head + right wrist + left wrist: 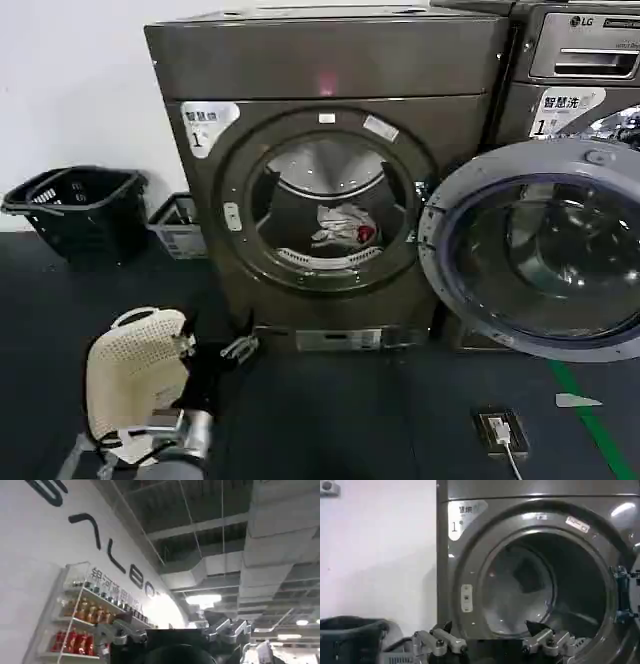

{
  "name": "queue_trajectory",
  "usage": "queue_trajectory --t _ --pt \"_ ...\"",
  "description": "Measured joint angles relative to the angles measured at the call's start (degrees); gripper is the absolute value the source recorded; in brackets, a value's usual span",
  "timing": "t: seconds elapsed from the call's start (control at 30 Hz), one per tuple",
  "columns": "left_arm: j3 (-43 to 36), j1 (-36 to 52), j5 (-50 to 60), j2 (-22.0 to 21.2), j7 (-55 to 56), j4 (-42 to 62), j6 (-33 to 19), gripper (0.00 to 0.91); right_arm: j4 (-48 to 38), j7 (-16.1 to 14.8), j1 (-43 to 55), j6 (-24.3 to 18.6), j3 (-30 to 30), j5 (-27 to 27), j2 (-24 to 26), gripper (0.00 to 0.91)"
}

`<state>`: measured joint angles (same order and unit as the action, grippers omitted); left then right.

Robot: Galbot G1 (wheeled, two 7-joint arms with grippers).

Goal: Grasp the clothes from the dryer.

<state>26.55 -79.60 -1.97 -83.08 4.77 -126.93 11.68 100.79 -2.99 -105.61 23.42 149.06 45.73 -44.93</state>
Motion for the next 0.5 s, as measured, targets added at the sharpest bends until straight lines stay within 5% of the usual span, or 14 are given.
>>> queue_trajectory --t 0.5 --pt "0.2 -0.5 -2.4 -0.8 -0.7 -1.3 0.5 0.907 -0.3 0.5 -0.5 -1.7 0.5 1.4 0.0 0.907"
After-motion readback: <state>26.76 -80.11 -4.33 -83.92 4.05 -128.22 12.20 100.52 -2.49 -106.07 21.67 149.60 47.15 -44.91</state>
